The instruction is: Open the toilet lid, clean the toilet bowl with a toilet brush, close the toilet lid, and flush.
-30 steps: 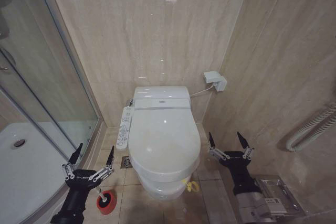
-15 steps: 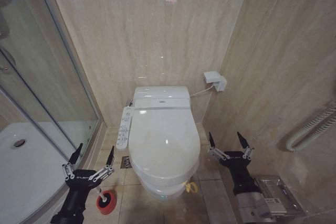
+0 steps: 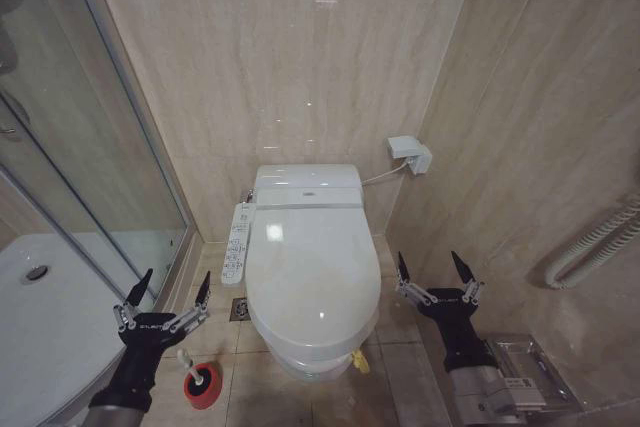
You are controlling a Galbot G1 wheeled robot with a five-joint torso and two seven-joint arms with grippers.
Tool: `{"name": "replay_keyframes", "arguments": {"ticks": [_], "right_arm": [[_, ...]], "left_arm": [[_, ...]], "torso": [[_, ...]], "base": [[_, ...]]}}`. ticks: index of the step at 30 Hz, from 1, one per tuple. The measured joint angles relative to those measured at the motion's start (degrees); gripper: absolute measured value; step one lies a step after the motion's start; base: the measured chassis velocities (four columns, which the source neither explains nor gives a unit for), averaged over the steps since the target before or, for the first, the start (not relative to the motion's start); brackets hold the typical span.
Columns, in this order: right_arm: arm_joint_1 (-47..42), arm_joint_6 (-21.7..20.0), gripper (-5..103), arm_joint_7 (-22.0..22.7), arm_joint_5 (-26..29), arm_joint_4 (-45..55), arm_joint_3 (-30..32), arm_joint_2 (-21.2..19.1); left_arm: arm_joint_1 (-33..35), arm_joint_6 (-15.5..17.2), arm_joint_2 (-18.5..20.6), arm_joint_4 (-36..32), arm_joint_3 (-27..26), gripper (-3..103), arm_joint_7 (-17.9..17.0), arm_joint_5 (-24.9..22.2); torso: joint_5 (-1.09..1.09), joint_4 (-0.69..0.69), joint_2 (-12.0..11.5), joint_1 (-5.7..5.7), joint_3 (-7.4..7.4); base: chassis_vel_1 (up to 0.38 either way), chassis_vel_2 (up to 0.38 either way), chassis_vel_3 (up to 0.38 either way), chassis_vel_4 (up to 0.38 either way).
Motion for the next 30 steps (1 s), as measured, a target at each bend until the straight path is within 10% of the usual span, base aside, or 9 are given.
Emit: {"name": "replay_keyframes", "arguments": {"ticks": [4, 14, 30], "right_arm": [[0.0, 0.0, 100, 0.0, 0.0, 0.0, 0.0, 0.01], [0.01, -0.01, 100, 0.01, 0.01, 0.0, -0.01, -0.01], [0.01, 0.0, 100, 0.01, 0.01, 0.0, -0.01, 0.0]], "left_arm": [[-1.11, 4.04, -0.27, -0.04, -1.62, 100, 0.68, -2.28], [-8.94, 0.16, 4.67, 11.8, -8.28, 101, 6.63, -7.33], [-24.59, -3.5, 14.19, 30.19, -1.32, 94, 9.69, -13.05]], "torso": [[0.0, 0.01, 0.0, 0.0, 0.0], [-0.01, 0.01, -0.01, 0.0, 0.01], [-0.01, 0.0, -0.01, 0.0, 0.0]], "base": [[0.0, 0.0, 0.0, 0.0], [0.0, 0.0, 0.0, 0.0], [0.0, 0.0, 0.0, 0.0]]}}
